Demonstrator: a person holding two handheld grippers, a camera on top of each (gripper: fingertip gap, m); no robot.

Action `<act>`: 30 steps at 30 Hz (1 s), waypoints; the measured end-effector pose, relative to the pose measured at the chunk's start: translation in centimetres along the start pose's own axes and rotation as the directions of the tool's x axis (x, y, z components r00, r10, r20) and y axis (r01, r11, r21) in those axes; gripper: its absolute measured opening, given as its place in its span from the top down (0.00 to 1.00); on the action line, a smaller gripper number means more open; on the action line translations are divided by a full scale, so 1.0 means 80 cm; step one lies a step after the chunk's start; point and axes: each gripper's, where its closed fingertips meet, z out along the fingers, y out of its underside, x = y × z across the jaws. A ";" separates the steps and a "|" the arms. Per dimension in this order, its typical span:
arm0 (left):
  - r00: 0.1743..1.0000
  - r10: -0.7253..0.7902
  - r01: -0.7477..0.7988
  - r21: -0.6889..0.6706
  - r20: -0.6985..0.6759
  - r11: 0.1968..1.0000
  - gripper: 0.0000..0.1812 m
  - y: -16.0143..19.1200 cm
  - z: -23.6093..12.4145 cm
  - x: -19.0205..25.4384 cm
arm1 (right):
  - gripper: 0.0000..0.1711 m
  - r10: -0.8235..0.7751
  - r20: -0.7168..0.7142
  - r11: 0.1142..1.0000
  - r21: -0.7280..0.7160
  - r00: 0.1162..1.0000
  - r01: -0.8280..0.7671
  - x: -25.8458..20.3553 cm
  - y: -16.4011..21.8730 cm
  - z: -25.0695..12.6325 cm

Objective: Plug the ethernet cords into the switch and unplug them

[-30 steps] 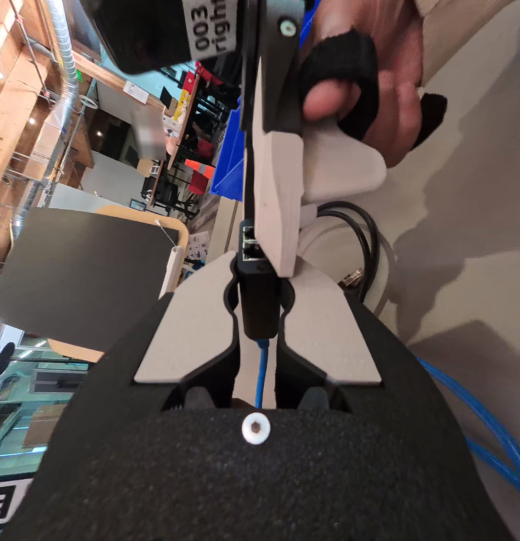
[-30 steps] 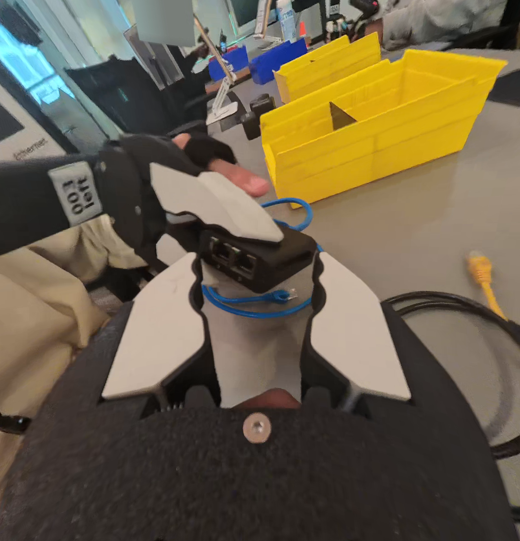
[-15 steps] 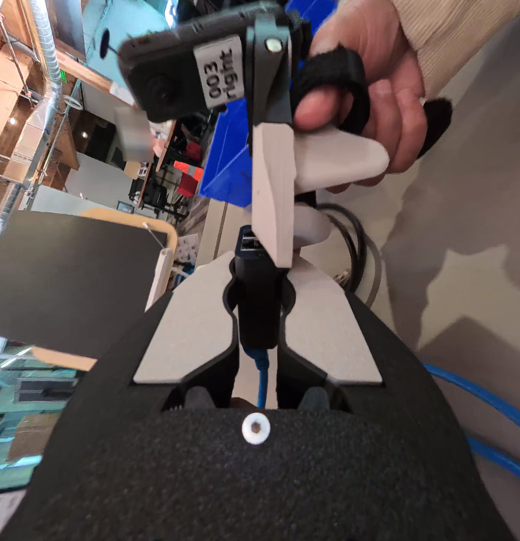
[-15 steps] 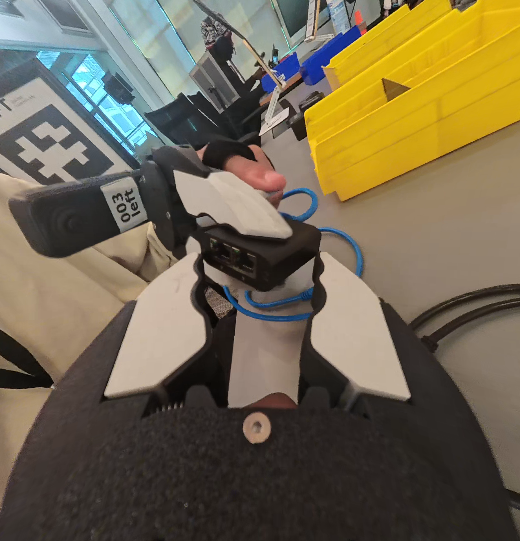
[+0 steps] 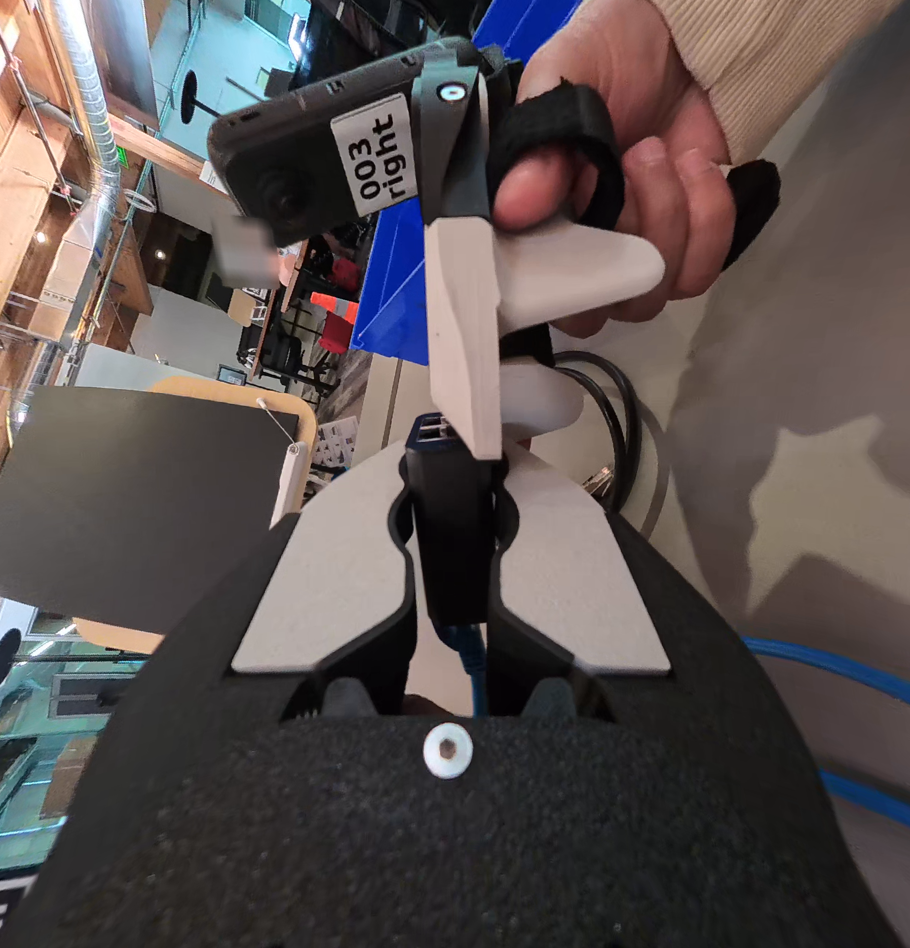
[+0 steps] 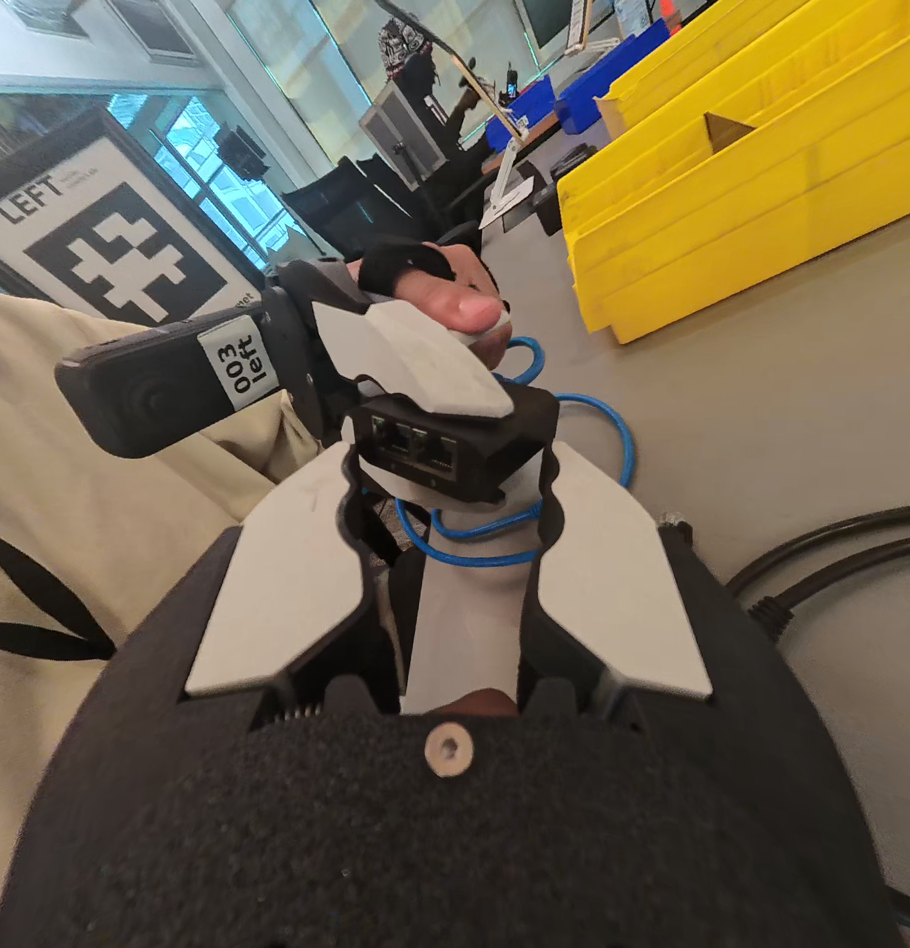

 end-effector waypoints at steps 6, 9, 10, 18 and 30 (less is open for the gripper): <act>1.000 -0.016 0.016 -0.025 0.001 1.000 0.85 0.006 0.001 -0.001 | 0.63 0.012 -0.035 1.000 0.014 0.999 -0.012 0.007 -0.001 -0.003; 0.999 -0.031 0.032 -0.015 0.014 0.999 0.86 0.006 0.001 -0.007 | 0.63 -0.008 -0.050 0.999 0.049 0.999 0.010 0.006 -0.008 -0.003; 0.999 -0.037 0.037 -0.008 0.021 0.999 0.86 0.005 0.000 -0.010 | 0.64 -0.018 -0.054 0.998 0.056 0.998 0.021 0.004 -0.011 -0.003; 0.997 -0.019 0.023 -0.051 0.077 0.998 0.86 0.017 -0.001 -0.023 | 0.67 -0.090 -0.179 0.987 0.114 0.980 0.111 0.005 -0.034 -0.021; 0.992 0.024 -0.008 -0.124 0.124 0.992 0.86 0.031 0.008 -0.023 | 0.65 -0.172 -0.479 0.984 -0.044 0.861 0.172 0.034 -0.023 -0.001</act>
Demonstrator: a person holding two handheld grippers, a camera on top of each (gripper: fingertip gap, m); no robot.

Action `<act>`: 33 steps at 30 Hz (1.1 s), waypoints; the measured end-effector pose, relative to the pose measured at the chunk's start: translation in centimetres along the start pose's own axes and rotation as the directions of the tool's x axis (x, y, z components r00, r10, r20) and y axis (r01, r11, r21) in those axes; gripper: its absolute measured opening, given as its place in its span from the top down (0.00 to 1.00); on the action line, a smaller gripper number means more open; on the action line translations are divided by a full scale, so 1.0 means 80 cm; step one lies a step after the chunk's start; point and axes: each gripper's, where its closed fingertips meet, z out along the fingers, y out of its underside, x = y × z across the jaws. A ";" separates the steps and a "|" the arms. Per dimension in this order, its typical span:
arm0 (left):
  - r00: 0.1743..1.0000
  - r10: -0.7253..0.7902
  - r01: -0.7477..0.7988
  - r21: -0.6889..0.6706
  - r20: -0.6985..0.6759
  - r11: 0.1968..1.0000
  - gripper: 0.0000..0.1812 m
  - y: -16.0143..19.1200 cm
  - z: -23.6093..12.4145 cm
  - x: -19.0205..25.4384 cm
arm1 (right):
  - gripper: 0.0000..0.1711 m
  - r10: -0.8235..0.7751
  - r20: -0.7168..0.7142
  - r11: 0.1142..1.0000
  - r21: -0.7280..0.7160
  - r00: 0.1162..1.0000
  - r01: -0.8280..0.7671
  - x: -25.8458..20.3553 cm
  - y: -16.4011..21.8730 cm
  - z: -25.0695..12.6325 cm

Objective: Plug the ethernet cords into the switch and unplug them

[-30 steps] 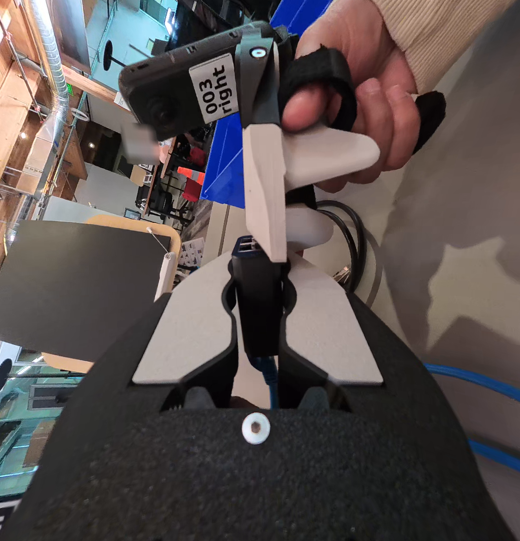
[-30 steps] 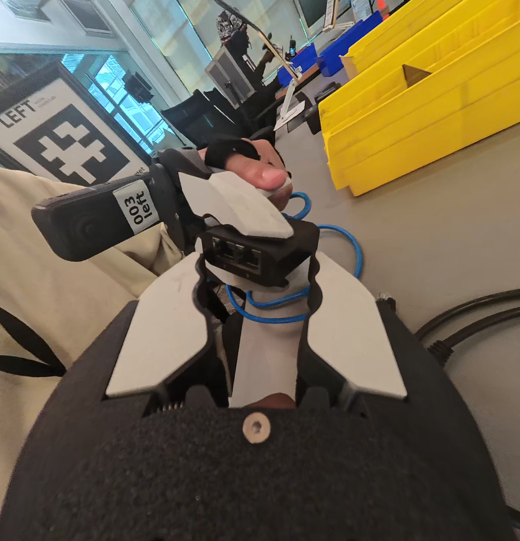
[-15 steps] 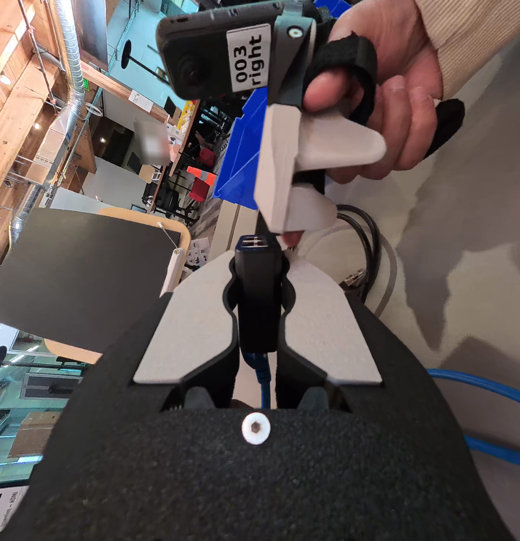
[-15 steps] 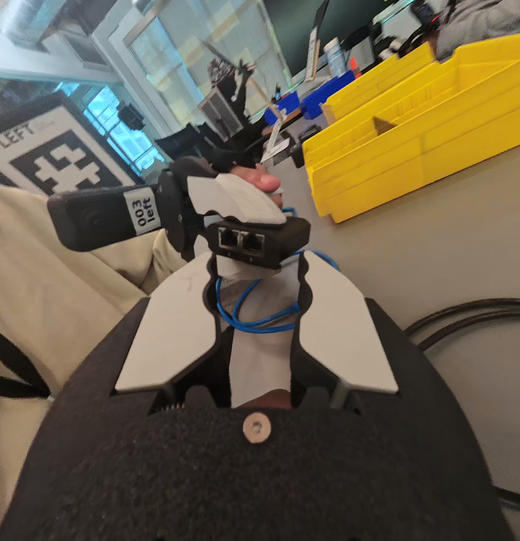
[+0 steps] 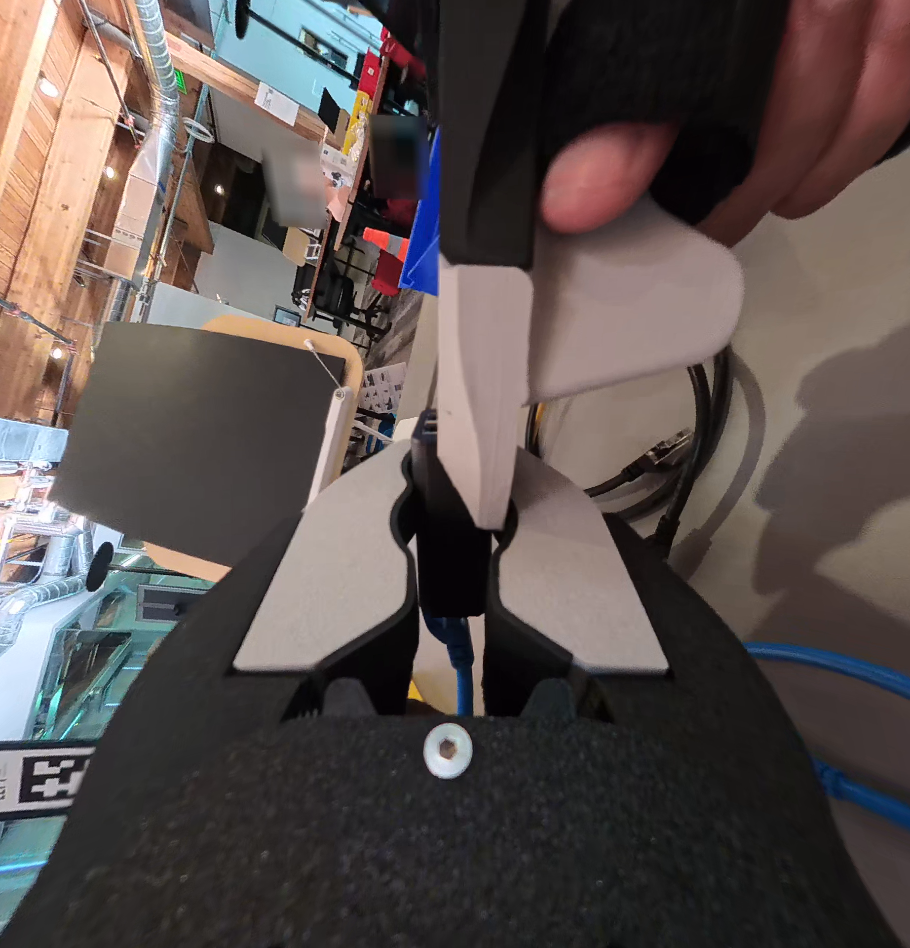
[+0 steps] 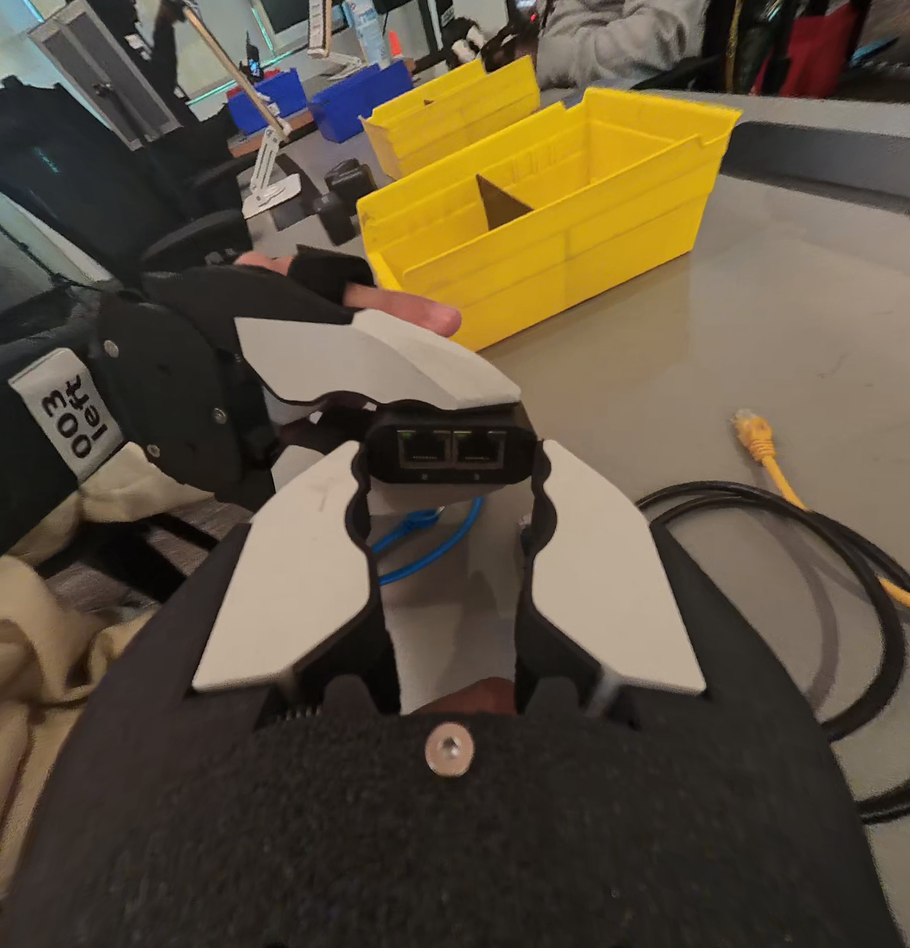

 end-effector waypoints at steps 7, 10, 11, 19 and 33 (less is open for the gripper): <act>1.000 -0.022 0.022 -0.022 0.023 0.999 0.85 0.005 0.000 -0.005 | 0.65 -0.033 -0.070 0.999 0.039 0.997 0.036 0.005 -0.008 0.002; 1.000 -0.010 0.011 -0.013 0.019 1.000 0.85 0.005 -0.002 -0.003 | 0.65 -0.015 -0.114 0.999 0.027 0.993 0.018 0.013 -0.005 0.004; 1.000 -0.011 0.011 -0.012 0.016 1.000 0.85 0.004 -0.003 -0.002 | 0.65 0.002 -0.111 1.000 0.026 0.994 0.001 0.014 -0.004 0.004; 1.000 -0.019 0.019 -0.039 -0.013 0.999 0.87 0.011 -0.004 -0.003 | 0.66 0.048 -0.042 0.999 0.026 0.998 -0.047 0.012 -0.003 -0.001; 0.910 -0.368 0.402 -0.180 0.193 0.898 0.87 0.105 -0.082 -0.001 | 0.74 -0.374 -0.078 0.781 -0.564 0.924 0.268 0.066 0.131 -0.099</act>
